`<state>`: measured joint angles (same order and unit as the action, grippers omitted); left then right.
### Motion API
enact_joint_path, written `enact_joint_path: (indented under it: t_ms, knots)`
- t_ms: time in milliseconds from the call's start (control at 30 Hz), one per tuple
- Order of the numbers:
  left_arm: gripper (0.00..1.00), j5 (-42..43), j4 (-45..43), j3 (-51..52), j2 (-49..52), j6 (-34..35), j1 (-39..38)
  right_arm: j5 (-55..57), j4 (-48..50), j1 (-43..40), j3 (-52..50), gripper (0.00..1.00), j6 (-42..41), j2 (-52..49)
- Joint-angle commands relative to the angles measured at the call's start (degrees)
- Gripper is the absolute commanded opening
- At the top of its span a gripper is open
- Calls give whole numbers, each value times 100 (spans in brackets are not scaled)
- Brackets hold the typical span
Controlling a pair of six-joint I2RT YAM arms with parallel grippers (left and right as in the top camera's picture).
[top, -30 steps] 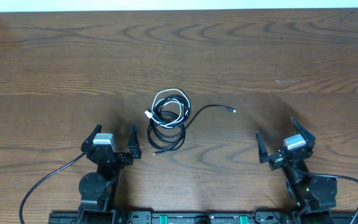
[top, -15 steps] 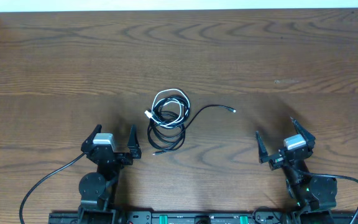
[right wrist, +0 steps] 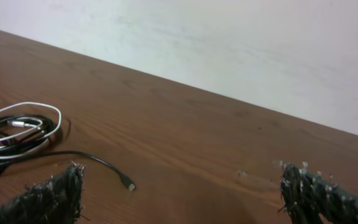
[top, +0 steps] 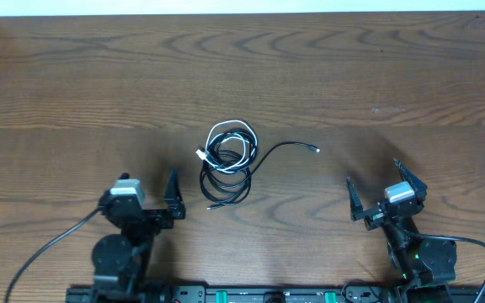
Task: Untangle cables
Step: 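Reach the left gripper over the tangled black and white cables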
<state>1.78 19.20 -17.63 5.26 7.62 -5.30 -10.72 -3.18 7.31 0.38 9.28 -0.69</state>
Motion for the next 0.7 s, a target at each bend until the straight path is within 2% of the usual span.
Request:
enact_joint_path:
  t_ms: [0, 200, 367, 533, 667]
  knots:
    - [98, 280, 605, -1130, 662, 258, 15, 4, -28, 24, -7, 99, -63, 31]
    - [98, 944, 2389, -3399, 2459, 256, 13, 4, -28, 24, -7, 99, -63, 31]
    - [98, 1139, 3904, -5141, 4057, 256, 13, 2, -28, 24, -7, 99, -63, 31]
    - [98, 1314, 4677, -5799, 5165, 256, 13, 4, -28, 24, -7, 99, -63, 31]
    - [98, 1814, 4498, -5827, 5956, 256, 13, 2, -28, 24, -7, 99, -63, 31]
